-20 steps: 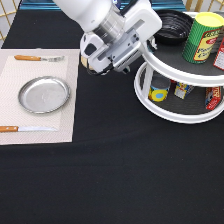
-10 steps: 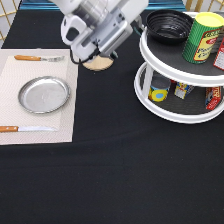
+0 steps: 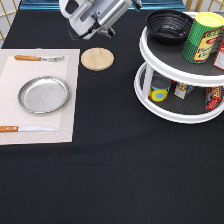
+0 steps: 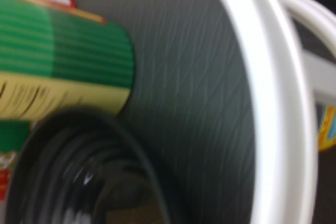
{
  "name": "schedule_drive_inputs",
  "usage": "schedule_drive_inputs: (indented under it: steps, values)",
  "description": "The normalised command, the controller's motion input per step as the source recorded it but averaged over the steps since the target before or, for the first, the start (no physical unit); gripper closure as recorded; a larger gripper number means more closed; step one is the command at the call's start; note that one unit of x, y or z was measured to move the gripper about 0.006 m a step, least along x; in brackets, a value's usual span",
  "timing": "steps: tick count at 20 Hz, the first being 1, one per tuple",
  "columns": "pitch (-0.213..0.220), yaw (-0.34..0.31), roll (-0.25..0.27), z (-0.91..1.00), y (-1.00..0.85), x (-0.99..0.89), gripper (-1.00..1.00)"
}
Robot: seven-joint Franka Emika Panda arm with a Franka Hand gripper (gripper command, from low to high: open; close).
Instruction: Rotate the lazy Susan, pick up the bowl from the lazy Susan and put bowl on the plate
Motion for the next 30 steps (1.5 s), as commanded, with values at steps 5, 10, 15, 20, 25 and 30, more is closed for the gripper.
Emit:
schedule_drive_inputs:
  steps: [5,10,15,20,25,30]
  values:
    - [0.0,-0.175,-0.079,0.39,0.47,-0.34,-1.0]
    - [0.013,-0.167,-0.128,0.31,0.54,-0.29,-1.0]
    - [0.0,-0.105,-0.229,0.06,0.65,-0.29,-1.0]
    - [-0.018,-0.072,-0.289,-0.26,0.57,-0.35,-1.0]
    - [-0.019,-0.018,-0.18,-0.19,0.21,-0.28,-1.0]
    - [0.0,0.0,-0.028,-0.29,0.0,-0.16,-1.0]
